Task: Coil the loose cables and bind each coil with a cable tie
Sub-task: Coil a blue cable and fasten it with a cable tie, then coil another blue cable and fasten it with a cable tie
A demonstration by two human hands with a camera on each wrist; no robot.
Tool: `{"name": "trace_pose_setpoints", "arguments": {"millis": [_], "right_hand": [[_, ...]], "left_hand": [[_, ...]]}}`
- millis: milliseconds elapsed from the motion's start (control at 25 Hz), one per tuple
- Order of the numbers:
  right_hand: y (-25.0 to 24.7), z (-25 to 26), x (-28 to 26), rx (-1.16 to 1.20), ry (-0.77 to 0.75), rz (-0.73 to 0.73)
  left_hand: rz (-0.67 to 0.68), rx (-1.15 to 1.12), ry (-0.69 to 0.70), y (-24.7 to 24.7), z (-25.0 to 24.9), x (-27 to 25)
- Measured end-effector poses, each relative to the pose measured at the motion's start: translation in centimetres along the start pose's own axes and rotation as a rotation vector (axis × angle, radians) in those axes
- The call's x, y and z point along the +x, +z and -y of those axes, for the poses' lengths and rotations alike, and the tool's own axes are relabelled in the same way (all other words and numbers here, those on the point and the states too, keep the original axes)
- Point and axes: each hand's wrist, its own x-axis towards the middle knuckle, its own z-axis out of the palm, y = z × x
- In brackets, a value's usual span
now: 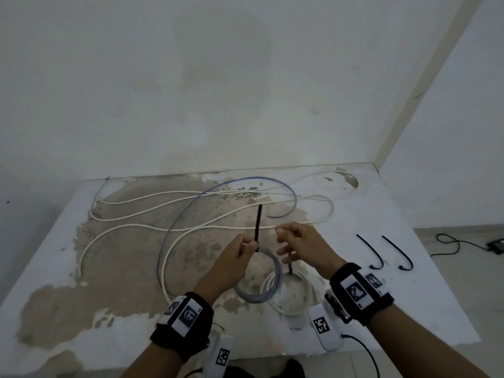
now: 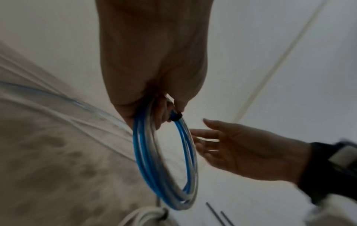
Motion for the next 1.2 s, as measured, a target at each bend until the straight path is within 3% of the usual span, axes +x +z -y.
{"name": "trace_pose_setpoints", "arguments": {"millis": [80,160,280,400,520,600,720,880,1000,1040,1120,1200], "right_hand": [[-0.3,-2.7,0.3,-0.126,0.082,0.029],[-1.0,-5.7,0.3,-0.431,0.073,0.035],[-1.1,-9.9,-0.6,-0.857,-0.017,0.058],[-0.6,-12.8,-1.6,-1.079,-0.019,0.094],[0.0,-14.7,-1.8,-1.109,-0.010,0.112],[0.4,-15.5,-1.9,-1.077,-0.031,0.083],[0.7,-16.3,-1.9,-1.067,-0.067,0.042],[0.2,-17.3,-1.6,-1.093,-0.117,0.032],[-0.1,-18.0,-1.3,-1.108,-0.137,0.023],[0.1,-18.1,-1.2,-1.111,-0.135,0.015],[0.3,-18.1,-1.2,-1.114,-0.133,-0.002],[0.3,-18.0,-1.2,-1.107,-0.119,-0.012]], "left_hand": [[-0.016,-0.076,-0.184,-0.1,3.9,0.2],[0.027,-0.126,-0.295,0.5,7.3,0.2],[0.032,-0.034,-0.302,1.7,10.7,0.7],[-0.027,0.098,-0.256,2.8,12.4,1.5],[-0.148,0.352,-0.314,3.9,13.2,0.8],[-0.152,0.515,-0.352,4.1,13.0,0.2],[-0.220,0.443,-0.332,2.3,12.9,-0.2],[-0.451,0.395,-0.085,-3.6,14.8,-2.2],[-0.620,0.433,-0.152,-9.4,17.9,-4.6],[-0.612,0.467,-0.226,-11.1,19.2,-5.4],[-0.415,0.629,-0.327,-12.9,21.1,-6.3],[-0.241,0.784,-0.306,-13.1,22.1,-6.2]]}}
